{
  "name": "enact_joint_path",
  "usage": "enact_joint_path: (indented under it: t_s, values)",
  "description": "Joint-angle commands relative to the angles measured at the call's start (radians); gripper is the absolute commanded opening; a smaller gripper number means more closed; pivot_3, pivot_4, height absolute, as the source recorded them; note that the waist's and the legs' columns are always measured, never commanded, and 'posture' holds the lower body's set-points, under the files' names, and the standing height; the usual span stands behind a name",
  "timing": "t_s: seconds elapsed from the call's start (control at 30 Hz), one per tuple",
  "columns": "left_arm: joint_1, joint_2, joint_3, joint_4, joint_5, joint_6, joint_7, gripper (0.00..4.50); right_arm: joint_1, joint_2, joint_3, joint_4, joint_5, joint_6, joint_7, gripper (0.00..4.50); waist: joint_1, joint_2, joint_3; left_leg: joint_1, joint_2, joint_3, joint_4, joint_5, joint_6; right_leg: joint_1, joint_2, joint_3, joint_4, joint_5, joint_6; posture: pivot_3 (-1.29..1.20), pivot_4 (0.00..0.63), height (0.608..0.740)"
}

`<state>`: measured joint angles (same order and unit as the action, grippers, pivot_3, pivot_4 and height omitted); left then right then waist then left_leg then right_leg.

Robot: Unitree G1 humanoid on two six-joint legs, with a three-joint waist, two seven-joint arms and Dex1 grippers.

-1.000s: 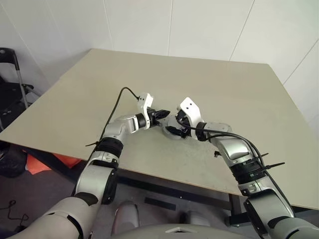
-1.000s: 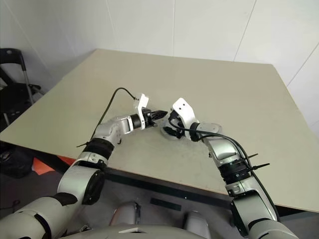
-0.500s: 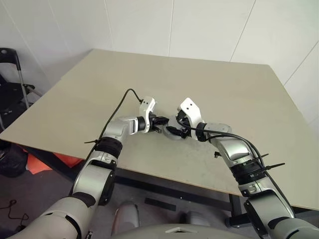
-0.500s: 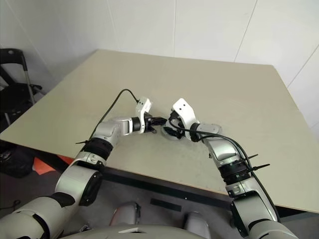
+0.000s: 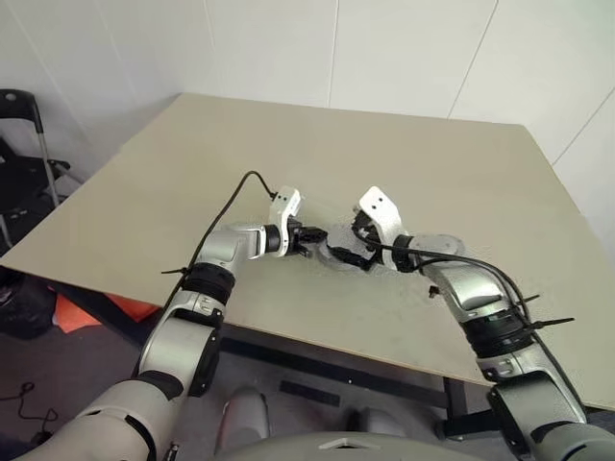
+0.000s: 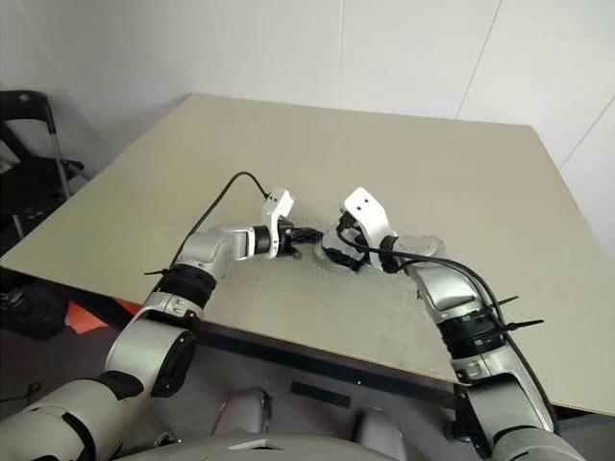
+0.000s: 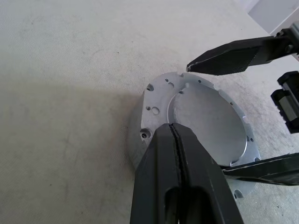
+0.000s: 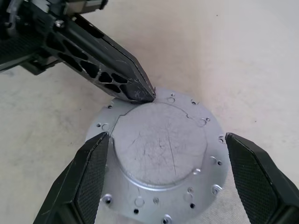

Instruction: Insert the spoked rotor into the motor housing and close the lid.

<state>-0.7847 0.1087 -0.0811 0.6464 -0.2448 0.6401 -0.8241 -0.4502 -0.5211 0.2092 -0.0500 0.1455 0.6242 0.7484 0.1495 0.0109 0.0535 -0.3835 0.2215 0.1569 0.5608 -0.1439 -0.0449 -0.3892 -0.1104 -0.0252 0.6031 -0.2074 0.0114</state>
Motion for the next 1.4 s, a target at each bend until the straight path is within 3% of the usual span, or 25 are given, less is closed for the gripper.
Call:
enact_joint_path:
  t_s: [0.03, 0.2, 0.6, 0.8, 1.2, 1.4]
  values:
    - [0.01, -0.003, -0.028, -0.004, 0.013, 0.03, -0.002, 0.0, 0.013, -0.077, -0.054, -0.145, 0.058, 0.034, 0.072, 4.47, 0.002, 0.0, 0.0, 0.0, 0.0, 0.0, 0.0, 0.0, 0.0, 0.0, 0.0, 0.0, 0.0, 0.0, 0.0, 0.0, 0.0, 0.74]
    - [0.009, -0.005, -0.031, -0.004, 0.015, 0.024, -0.004, 0.0, 0.023, -0.094, -0.172, -0.198, 0.176, 0.174, 0.069, 4.47, 0.001, 0.0, 0.0, 0.002, 0.0, 0.0, -0.001, 0.0, 0.0, 0.0, 0.0, 0.0, 0.0, -0.001, 0.001, 0.0, 0.0, 0.74]
    - [0.018, -0.009, -0.03, -0.009, 0.022, -0.009, -0.001, 0.0, -0.054, 0.102, -0.664, 0.181, 0.43, 0.749, -0.194, 4.47, 0.002, 0.001, 0.0, 0.001, -0.002, 0.0, -0.001, 0.0, 0.0, 0.0, -0.002, 0.0, 0.0, -0.001, 0.001, 0.0, 0.0, 0.74]
    - [0.025, -0.004, -0.029, -0.016, 0.023, -0.016, 0.0, 0.0, -0.036, 0.159, -0.71, 0.171, 0.469, 0.873, -0.235, 4.47, 0.002, 0.003, 0.0, 0.002, -0.001, 0.001, -0.003, 0.001, -0.001, 0.0, -0.002, 0.0, 0.0, -0.001, 0.001, 0.0, 0.0, 0.74]
    - [0.018, 0.011, -0.016, -0.011, 0.029, -0.031, 0.006, 0.0, -0.061, 0.407, -0.739, 0.204, 0.475, 0.833, -0.362, 4.47, -0.021, 0.0, -0.003, 0.015, 0.001, 0.001, -0.021, 0.008, -0.013, 0.0, 0.002, 0.0, 0.0, -0.005, 0.008, 0.0, 0.0, 0.74]
    - [0.01, 0.015, -0.008, -0.004, 0.031, -0.041, 0.01, 0.0, -0.089, 0.446, -0.744, 0.22, 0.479, 0.828, -0.381, 4.47, -0.025, 0.0, -0.003, 0.013, 0.0, 0.001, -0.021, 0.008, -0.013, 0.0, 0.002, 0.0, -0.001, -0.005, 0.007, 0.0, 0.0, 0.74]
